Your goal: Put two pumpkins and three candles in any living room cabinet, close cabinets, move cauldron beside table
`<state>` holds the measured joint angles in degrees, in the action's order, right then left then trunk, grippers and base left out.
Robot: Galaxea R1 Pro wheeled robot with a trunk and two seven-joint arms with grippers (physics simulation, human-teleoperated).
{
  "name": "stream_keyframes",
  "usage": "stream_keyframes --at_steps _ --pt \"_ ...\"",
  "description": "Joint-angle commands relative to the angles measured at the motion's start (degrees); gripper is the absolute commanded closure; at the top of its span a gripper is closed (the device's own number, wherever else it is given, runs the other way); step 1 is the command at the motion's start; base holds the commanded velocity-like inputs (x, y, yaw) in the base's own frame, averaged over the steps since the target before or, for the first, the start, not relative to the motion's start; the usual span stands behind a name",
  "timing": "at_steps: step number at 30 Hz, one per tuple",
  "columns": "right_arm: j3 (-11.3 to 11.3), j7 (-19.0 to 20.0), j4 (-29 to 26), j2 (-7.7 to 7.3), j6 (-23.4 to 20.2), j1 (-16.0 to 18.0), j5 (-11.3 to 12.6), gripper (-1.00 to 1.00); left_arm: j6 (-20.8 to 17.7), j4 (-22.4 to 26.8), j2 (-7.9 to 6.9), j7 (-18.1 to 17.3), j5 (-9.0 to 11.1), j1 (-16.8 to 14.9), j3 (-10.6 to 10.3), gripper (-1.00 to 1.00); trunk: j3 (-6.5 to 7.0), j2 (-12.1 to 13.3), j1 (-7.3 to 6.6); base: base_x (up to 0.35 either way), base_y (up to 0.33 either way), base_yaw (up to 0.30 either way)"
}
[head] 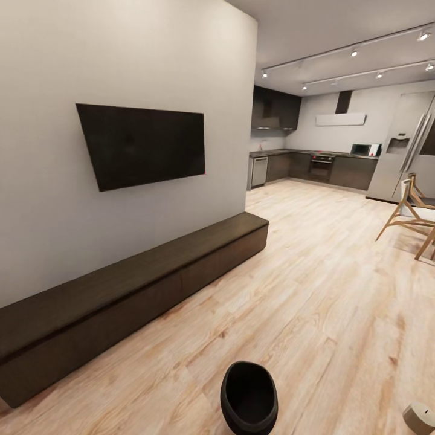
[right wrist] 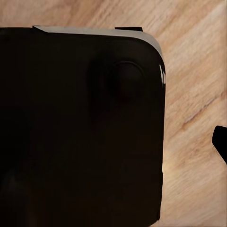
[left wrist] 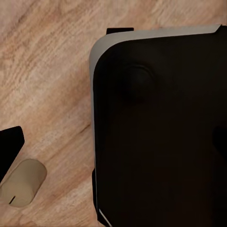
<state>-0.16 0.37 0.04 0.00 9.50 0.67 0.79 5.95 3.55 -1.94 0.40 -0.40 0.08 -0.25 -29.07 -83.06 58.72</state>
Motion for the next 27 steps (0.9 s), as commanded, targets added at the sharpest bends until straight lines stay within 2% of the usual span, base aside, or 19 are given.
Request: stream_keyframes --at_steps 1,6,13,17,24,27 --pt "-0.02 0.03 0.05 0.00 0.21 0.03 0.09 -1.00 0.12 0.05 0.00 0.04 -0.04 0.01 -0.04 -1.00 -0.08 -0.02 0.01 0.047 0.000 0.000" --pt "-0.02 0.04 0.05 0.00 0.25 0.03 0.09 -1.00 0.12 0.03 0.00 0.06 -0.04 0.01 -0.09 -1.00 -0.27 -0.02 0.01 0.043 0.000 0.000" --pt "-0.02 0.02 0.05 0.00 0.22 0.03 0.09 -1.00 0.99 0.05 0.05 0.13 -0.04 0.01 -0.10 -1.00 -0.52 -0.02 0.01 0.237 0.000 0.000" --pt "0.04 0.05 0.05 0.00 0.09 0.03 -0.17 -1.00 1.18 0.34 0.04 0.13 -0.04 -0.11 -0.03 -1.00 -0.66 -0.02 0.01 0.070 0.000 0.000" --pt "0.33 0.06 0.02 -0.09 0.05 0.03 -0.61 -1.00 0.16 5.68 -0.16 0.04 0.02 -0.41 -0.04 -1.00 -0.73 -0.02 0.01 0.009 0.000 0.000" --pt "0.16 -0.27 -0.08 -0.06 0.23 0.08 -0.44 -1.00 -2.01 8.15 -0.29 -0.05 0.00 -1.07 -0.01 -1.00 -0.74 -0.02 0.01 0.001 0.000 0.000"
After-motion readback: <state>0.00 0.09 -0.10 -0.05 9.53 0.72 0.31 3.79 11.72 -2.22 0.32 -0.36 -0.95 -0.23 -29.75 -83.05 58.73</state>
